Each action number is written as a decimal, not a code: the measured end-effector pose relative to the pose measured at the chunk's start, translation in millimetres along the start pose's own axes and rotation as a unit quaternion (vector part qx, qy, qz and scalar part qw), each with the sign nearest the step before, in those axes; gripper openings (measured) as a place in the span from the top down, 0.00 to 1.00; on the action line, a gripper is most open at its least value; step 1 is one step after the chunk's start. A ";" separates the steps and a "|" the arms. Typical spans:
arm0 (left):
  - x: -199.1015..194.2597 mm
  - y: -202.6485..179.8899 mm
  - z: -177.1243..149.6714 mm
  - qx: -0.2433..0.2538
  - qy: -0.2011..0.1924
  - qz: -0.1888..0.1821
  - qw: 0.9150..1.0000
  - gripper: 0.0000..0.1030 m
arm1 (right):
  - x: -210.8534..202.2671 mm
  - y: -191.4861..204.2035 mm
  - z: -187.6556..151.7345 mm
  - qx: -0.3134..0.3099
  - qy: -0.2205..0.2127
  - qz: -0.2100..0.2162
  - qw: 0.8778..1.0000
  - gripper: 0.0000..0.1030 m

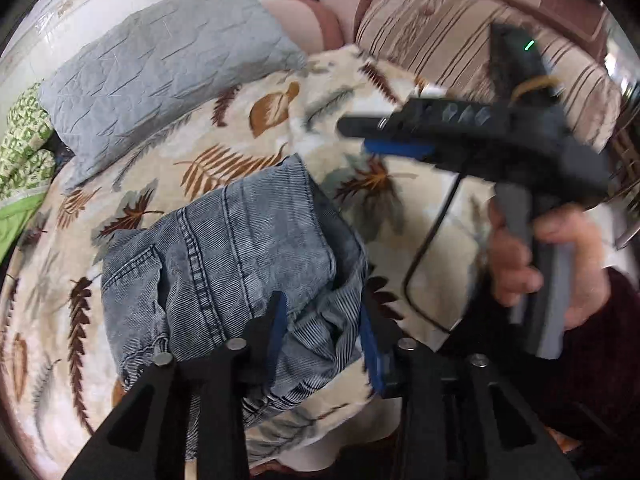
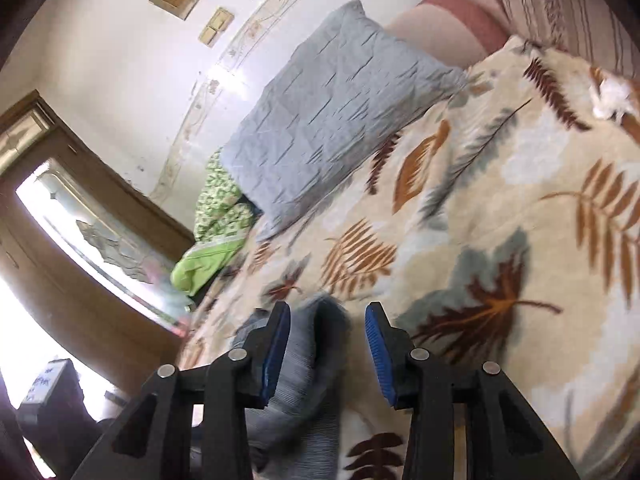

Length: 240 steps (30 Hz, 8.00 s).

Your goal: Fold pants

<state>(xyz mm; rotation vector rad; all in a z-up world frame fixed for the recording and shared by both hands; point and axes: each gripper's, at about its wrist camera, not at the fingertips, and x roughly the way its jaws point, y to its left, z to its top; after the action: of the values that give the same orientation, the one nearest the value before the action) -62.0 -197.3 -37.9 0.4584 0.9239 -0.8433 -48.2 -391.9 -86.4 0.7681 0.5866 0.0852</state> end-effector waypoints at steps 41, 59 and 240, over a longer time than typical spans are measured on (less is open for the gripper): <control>8.6 122.4 -82.5 -0.083 0.005 0.118 0.990 0.18 | 28.5 84.1 -86.9 -0.174 0.114 -0.006 0.978 0.40; -8.2 178.5 -88.5 -0.205 -0.028 0.073 0.976 0.12 | -5.0 37.7 -74.7 -0.064 0.086 -0.031 0.994 0.37; -184.6 159.2 -24.4 -0.204 -0.230 0.362 0.880 0.00 | -53.2 233.0 -46.8 -0.341 -0.075 -0.066 0.935 0.27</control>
<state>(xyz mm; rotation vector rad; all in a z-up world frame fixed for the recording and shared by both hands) -7.8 -4.9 103.9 0.1859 0.4006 -0.0420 -85.9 -208.6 69.5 0.0557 0.4190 0.0968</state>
